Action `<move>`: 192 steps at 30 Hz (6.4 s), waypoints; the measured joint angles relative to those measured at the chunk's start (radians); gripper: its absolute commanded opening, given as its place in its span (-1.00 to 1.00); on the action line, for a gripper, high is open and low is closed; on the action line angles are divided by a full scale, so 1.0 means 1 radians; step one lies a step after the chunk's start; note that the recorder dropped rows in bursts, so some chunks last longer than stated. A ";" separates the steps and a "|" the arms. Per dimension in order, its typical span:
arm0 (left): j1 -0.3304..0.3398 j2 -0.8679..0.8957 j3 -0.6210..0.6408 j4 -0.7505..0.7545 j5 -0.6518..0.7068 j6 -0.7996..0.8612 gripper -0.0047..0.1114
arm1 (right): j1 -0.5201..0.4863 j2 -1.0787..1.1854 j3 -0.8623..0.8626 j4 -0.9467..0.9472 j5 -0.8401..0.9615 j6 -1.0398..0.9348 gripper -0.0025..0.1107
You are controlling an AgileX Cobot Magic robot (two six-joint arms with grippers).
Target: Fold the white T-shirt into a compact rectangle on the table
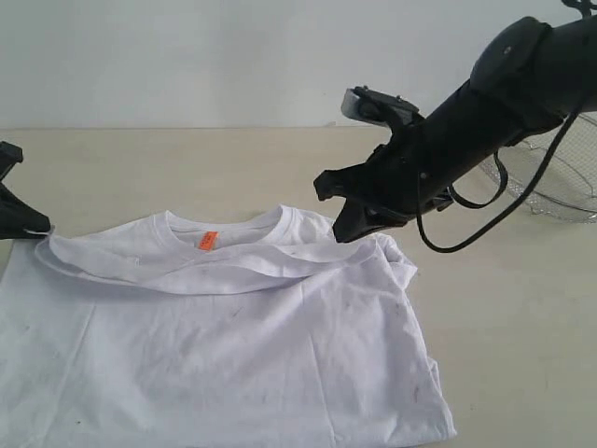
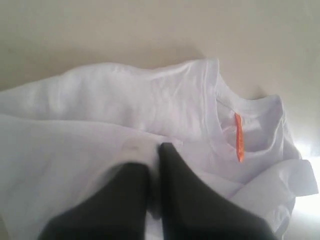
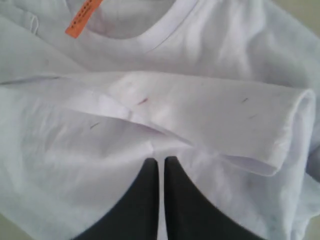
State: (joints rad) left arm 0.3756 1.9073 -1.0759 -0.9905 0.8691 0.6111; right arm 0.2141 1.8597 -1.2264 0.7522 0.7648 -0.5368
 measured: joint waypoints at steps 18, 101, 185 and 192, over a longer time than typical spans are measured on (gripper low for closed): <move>0.000 0.000 0.000 0.028 0.007 0.004 0.17 | 0.042 0.000 0.000 0.003 0.031 -0.024 -0.96; 0.002 -0.090 -0.096 -0.061 0.343 0.027 0.07 | 0.195 0.228 -0.251 -0.049 -0.027 0.004 -0.96; 0.002 -0.090 -0.096 -0.059 0.345 0.021 0.07 | -0.117 0.354 -0.328 -0.057 -0.072 0.022 -0.53; 0.002 -0.090 -0.096 -0.059 0.345 0.021 0.07 | -0.117 0.384 -0.328 -0.052 -0.051 0.022 -0.23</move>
State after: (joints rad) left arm 0.3777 1.8174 -1.1715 -1.0494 1.2143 0.6324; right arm 0.0971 2.2441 -1.5542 0.7002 0.7139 -0.5147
